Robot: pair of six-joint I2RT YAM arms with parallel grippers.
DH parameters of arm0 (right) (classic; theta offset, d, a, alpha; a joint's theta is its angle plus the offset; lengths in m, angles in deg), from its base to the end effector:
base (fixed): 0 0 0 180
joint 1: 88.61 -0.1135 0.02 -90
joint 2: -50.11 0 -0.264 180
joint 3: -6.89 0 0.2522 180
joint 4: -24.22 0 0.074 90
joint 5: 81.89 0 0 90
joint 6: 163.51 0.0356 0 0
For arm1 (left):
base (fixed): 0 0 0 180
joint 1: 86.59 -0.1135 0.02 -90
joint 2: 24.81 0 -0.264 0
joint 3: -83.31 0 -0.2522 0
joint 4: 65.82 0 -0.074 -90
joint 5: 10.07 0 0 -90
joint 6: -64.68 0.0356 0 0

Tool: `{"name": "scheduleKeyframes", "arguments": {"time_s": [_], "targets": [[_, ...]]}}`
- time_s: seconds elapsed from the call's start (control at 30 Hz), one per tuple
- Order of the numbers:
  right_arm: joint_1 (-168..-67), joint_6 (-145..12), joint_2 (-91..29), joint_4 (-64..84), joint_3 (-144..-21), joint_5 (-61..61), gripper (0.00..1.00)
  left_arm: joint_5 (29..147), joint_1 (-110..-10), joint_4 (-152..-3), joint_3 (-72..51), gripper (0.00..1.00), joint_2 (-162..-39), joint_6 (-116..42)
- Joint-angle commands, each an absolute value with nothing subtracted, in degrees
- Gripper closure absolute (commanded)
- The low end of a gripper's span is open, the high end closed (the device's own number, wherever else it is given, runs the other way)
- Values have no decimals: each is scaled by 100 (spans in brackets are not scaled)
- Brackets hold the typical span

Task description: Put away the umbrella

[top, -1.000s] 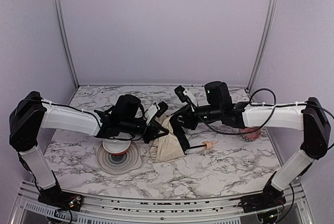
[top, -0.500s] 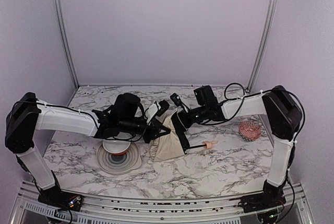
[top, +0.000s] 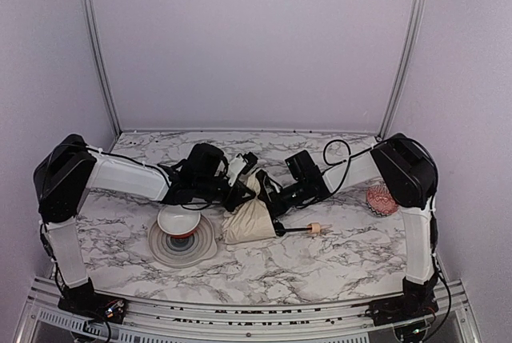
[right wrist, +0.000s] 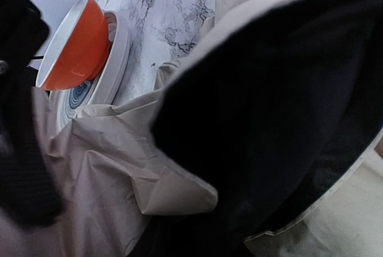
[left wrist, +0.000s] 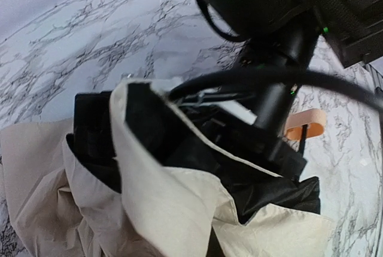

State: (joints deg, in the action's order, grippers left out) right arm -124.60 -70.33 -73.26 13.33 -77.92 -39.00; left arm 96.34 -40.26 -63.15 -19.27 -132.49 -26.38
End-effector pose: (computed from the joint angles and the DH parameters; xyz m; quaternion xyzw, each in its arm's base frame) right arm 0.3296 0.2716 0.1021 -0.3757 0.7858 0.4597 0.1736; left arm 0.2785 -0.3063 0.1879 0.3941 0.7529 -0.3179 0.4205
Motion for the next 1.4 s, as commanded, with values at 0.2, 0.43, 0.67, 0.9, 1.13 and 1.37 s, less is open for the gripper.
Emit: {"name": "scheduleKeyframes", "arguments": {"time_s": [0.2,0.43,0.67,0.9,1.13,1.37], "targets": [[-12338,-6622,-6921,1512,-7260,-3567,77,9210,-4150,-6330,-2011,100,-14398,-2567],[-11904,-6176,-5462,1633,-6386,-2457,72,9305,-4158,-6422,-2023,100,-14714,-2459],[-11848,-6811,-4212,843,-6244,-1182,59,9552,-4166,-6489,-1976,100,-14842,-2386],[-11998,-7981,-3566,614,-6262,-1812,41,9594,-4183,-6541,-1926,100,-14856,-2283],[-13578,-11127,-3179,505,-5696,-812,1,9870,-4246,-6640,-1766,100,-14986,-2158],[-14311,-12955,-4037,-347,-6094,212,0,10072,-4246,-7090,-1464,100,-15150,-1950]]}}
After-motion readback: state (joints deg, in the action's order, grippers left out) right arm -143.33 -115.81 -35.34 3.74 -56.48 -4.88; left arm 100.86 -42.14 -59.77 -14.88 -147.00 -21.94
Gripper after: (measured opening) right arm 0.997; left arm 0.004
